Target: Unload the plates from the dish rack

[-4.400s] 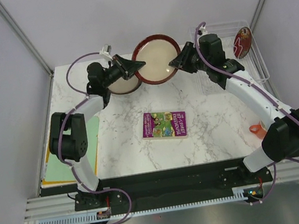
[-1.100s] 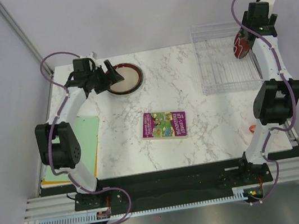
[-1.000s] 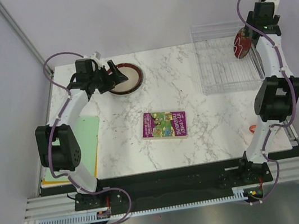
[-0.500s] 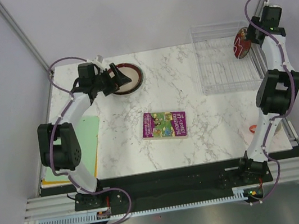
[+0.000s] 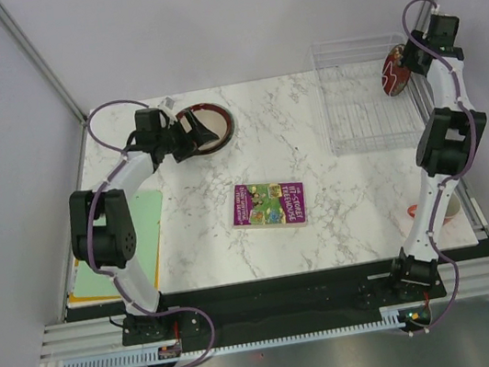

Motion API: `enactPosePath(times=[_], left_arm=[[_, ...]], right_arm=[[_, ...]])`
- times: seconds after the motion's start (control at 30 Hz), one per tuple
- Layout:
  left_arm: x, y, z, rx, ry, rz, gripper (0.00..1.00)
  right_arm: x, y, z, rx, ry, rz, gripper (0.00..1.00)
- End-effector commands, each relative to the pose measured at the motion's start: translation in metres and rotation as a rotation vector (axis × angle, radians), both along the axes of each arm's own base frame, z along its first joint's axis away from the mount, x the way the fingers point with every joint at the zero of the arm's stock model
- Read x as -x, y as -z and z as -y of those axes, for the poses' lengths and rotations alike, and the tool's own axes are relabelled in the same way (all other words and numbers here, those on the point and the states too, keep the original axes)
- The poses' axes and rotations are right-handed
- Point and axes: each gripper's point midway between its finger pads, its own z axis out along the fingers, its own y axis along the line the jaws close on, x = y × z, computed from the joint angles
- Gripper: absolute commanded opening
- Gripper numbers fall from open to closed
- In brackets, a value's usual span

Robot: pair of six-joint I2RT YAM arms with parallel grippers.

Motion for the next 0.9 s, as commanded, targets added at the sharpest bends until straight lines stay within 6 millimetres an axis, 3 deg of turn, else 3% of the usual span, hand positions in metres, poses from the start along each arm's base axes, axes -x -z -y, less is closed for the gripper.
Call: enactPosePath(times=[0.0, 0.13, 0.57, 0.73, 0.8, 0.87], left_arm=[[-0.007, 0.001, 0.007, 0.025, 0.005, 0.012, 1.0], [-0.007, 0.006, 0.007, 0.021, 0.004, 0.007, 1.0], [-0.01, 0.015, 0.009, 0.008, 0.006, 0.008, 1.0], [-0.009, 0.018, 0.011, 0.009, 0.007, -0.001, 1.0], [-0.008, 0.019, 0.012, 0.009, 0.01, -0.001, 1.0], [-0.007, 0.02, 0.013, 0.01, 0.012, -0.005, 1.0]], right_arm=[[-0.02, -0.024, 0.006, 0.007, -0.006, 0.09, 0.63], [-0.03, -0.009, 0.008, -0.008, -0.001, 0.087, 0.6], [-0.048, 0.004, 0.012, -0.001, -0.004, 0.126, 0.49], [-0.049, -0.004, 0.009, 0.034, -0.014, 0.131, 0.36], [-0.048, -0.008, 0.008, 0.049, -0.018, 0.133, 0.21], [-0.047, -0.009, 0.008, 0.073, -0.018, 0.126, 0.15]])
